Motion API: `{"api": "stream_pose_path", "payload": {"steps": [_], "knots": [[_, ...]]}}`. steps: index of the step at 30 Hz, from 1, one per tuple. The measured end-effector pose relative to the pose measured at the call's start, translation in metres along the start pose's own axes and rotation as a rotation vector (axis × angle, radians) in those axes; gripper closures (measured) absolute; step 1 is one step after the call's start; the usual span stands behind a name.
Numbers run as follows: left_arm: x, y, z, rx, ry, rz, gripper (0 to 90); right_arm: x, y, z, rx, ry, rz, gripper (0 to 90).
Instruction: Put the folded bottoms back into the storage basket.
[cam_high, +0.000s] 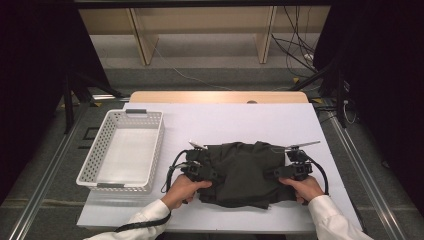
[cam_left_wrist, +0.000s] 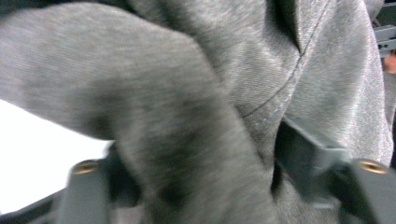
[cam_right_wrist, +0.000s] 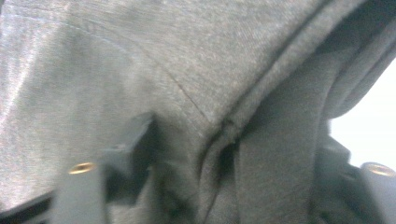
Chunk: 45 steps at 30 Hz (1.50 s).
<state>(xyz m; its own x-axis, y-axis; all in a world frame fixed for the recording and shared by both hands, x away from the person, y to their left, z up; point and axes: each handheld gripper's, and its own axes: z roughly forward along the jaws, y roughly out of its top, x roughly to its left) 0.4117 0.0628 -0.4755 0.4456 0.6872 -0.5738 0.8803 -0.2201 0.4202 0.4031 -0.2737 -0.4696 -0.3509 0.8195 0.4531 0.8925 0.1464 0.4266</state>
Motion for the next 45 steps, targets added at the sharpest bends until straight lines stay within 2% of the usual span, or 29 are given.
{"api": "stream_pose_path", "payload": {"steps": [2, 5, 8, 11, 15, 23, 29, 36, 45], "knots": [[0.002, -0.001, 0.0, -0.005, -0.019, -0.005, 47.1, 0.003, 0.0, 0.001, -0.003, 0.005, 0.002, 42.1], [0.002, -0.001, 0.0, -0.007, -0.026, 0.015, 58.7, 0.005, -0.001, 0.005, 0.0, 0.021, -0.001, 53.6], [0.0, -0.002, -0.001, -0.022, -0.029, 0.022, 65.2, 0.007, -0.001, 0.007, -0.001, 0.02, -0.004, 63.7], [-0.001, -0.002, -0.003, -0.029, -0.035, 0.032, 68.0, 0.01, -0.001, 0.006, -0.013, 0.021, -0.012, 69.0], [-0.002, -0.002, -0.01, -0.044, -0.047, 0.034, 68.8, 0.014, -0.002, -0.001, -0.05, 0.029, -0.023, 71.2], [-0.011, 0.002, -0.036, -0.093, -0.045, 0.085, 69.1, 0.03, 0.002, -0.02, -0.132, 0.048, -0.054, 72.2], [-0.017, 0.005, -0.059, -0.131, -0.024, 0.127, 69.1, 0.047, 0.008, -0.03, -0.185, 0.064, -0.088, 72.4], [-0.014, 0.008, -0.085, -0.164, -0.016, 0.138, 69.0, 0.066, 0.02, -0.033, -0.215, 0.079, -0.125, 72.5], [-0.007, 0.016, -0.127, -0.216, 0.015, 0.153, 69.0, 0.099, 0.048, -0.034, -0.248, 0.101, -0.179, 72.5]]}}
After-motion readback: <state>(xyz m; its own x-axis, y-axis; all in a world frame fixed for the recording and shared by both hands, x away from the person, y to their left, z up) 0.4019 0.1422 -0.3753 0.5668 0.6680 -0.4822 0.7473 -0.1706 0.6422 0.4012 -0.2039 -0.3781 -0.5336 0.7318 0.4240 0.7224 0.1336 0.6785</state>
